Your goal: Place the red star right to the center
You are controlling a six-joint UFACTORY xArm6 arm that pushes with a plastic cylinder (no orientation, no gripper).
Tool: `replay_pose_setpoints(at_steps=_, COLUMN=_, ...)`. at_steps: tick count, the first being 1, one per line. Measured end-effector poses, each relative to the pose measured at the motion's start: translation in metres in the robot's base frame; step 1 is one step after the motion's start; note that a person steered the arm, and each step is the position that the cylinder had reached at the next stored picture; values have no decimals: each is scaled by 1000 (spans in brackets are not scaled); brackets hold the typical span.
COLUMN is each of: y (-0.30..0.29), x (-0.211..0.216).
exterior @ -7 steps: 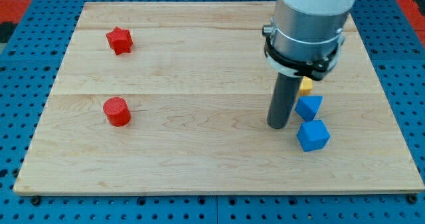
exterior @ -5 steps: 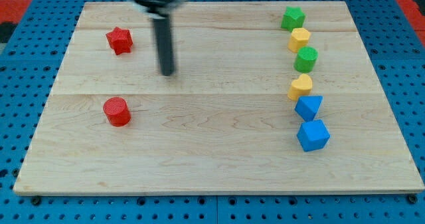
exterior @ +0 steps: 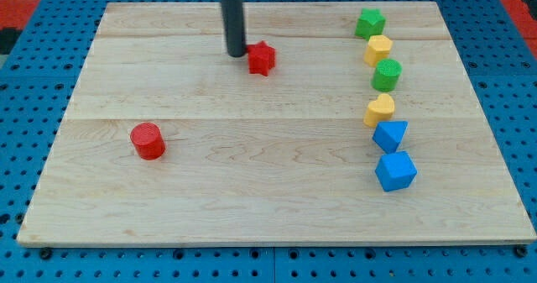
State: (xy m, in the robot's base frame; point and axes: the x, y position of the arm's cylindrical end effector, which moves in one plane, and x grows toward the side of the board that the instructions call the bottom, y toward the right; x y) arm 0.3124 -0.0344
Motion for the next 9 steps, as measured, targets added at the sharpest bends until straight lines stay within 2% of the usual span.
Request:
replay_pose_setpoints(at_steps=2, y=50, x=-9)
replay_pose_setpoints(at_steps=3, y=45, x=63)
replay_pose_setpoints(at_steps=4, y=32, x=47)
replay_pose_setpoints(at_steps=5, y=16, x=77)
replay_pose_setpoints(at_steps=7, y=18, x=95)
replay_pose_setpoints(at_steps=9, y=114, x=89)
